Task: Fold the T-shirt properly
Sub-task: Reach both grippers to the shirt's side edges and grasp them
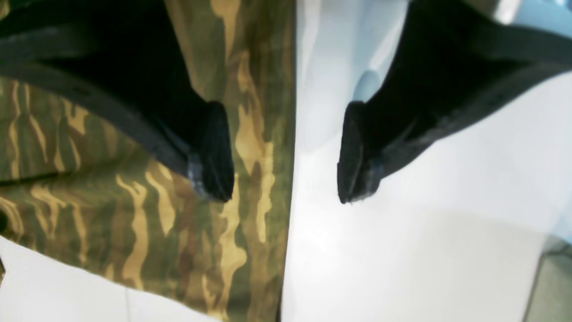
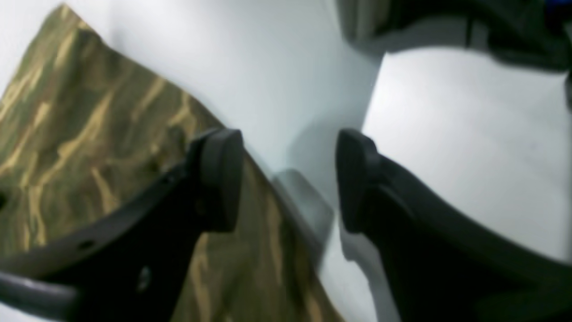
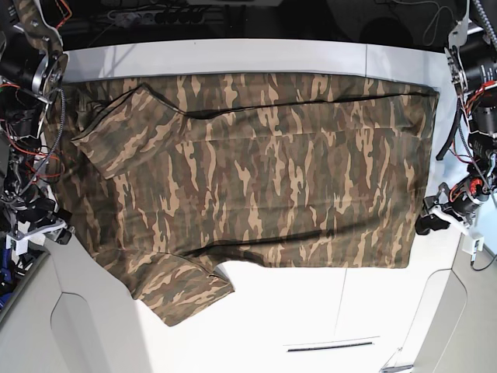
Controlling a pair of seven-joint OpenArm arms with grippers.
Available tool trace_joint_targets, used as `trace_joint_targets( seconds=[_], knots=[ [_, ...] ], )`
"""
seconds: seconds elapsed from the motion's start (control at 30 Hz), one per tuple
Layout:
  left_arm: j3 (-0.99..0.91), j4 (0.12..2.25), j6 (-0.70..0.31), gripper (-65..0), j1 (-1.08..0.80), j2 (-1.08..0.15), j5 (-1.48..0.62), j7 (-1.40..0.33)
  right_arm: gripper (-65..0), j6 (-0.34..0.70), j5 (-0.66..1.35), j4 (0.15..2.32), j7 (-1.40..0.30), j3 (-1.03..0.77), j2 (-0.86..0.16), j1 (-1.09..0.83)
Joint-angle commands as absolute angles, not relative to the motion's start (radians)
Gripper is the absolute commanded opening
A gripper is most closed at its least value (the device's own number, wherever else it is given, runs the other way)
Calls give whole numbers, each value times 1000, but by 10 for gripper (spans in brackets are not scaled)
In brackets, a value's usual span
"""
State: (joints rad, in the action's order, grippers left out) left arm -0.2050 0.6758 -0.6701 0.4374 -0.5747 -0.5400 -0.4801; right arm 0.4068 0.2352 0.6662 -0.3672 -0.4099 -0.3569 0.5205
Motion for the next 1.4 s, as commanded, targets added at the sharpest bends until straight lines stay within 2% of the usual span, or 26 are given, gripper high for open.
trace_joint_targets(
  seconds=[0.0, 0.43, 0.83, 1.03, 1.13, 1.2, 1.33, 1.37],
  knots=[
    [-206, 682, -677, -252, 468, -588, -556, -459, -320, 415, 246, 678, -340, -411, -373, 551],
    [-206, 680, -677, -252, 468, -495, -533, -471, -320, 420, 248, 634, -340, -411, -363, 548],
    [-206, 680, -654, -252, 469, -474, -534, -467, -321, 524, 289, 634, -340, -410, -312, 535],
    [-206, 680, -628, -253, 485, -474, -534, -467, -326, 528, 288, 634, -340, -386, -289, 535],
    [-206, 680, -613, -254, 497, -474, -534, -468, -422, 528, 288, 634, -340, -352, -287, 535],
    [-206, 680, -614, -279, 502, -474, -534, -468, -493, 528, 288, 634, -340, -334, -287, 537],
    [-206, 680, -614, -417, 510, -474, -535, -469, -637, 529, 289, 635, -340, -324, -287, 543],
    [-206, 680, -614, -447, 511, -474, -538, -470, -650, 529, 289, 637, -340, -324, -287, 545]
  ],
)
